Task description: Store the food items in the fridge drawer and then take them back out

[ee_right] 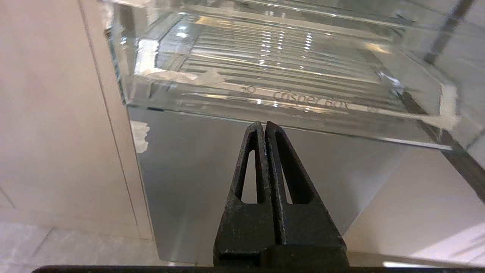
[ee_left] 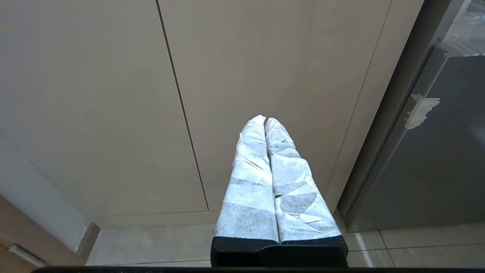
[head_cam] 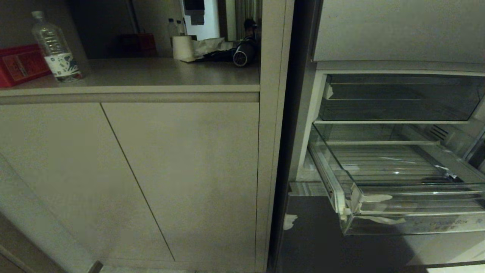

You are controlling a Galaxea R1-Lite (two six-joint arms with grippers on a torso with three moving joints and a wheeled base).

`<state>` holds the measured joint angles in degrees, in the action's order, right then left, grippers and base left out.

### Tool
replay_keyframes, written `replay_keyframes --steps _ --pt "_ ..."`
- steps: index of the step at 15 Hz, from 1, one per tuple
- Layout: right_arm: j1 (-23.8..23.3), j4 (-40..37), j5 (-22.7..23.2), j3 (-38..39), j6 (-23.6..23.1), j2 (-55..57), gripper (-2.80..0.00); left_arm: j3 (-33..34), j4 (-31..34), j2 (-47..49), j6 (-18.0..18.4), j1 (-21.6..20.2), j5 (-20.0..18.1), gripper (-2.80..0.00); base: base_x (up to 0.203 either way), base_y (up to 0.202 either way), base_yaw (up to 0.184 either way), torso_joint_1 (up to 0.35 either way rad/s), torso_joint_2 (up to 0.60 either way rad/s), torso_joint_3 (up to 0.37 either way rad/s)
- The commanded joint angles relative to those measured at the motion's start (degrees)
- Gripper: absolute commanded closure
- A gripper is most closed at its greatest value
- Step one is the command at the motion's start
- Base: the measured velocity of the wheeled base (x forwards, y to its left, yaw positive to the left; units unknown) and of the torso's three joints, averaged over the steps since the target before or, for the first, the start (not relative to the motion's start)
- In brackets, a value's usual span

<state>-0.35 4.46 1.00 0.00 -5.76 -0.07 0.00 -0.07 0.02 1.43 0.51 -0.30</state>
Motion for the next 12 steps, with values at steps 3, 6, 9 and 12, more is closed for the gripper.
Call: replay_keyframes --steps 3,6,9,12 --pt "0.0 0.12 -0.47 1.76 1.98 -0.01 0.0 0.0 -0.01 -0.02 0.06 -0.07 0.04 0.0 0.0 0.0 0.0 0.0 0.0 0.0" --pt "0.0 0.11 -0.56 1.76 2.07 0.0 0.0 0.0 -0.01 -0.02 0.15 -0.06 -0.05 0.0 0.0 0.0 0.0 0.0 0.0 0.0" --pt "0.0 0.2 -0.56 1.76 2.07 0.06 0.0 0.0 -0.01 -0.02 0.06 -0.01 -0.05 0.0 0.001 0.001 -0.08 -0.001 0.0 0.003" --pt "0.0 0.2 -0.47 1.76 1.89 -0.01 0.0 0.0 -0.01 -0.02 0.24 0.01 -0.13 0.0 -0.001 0.01 -0.173 0.006 0.0 0.002"
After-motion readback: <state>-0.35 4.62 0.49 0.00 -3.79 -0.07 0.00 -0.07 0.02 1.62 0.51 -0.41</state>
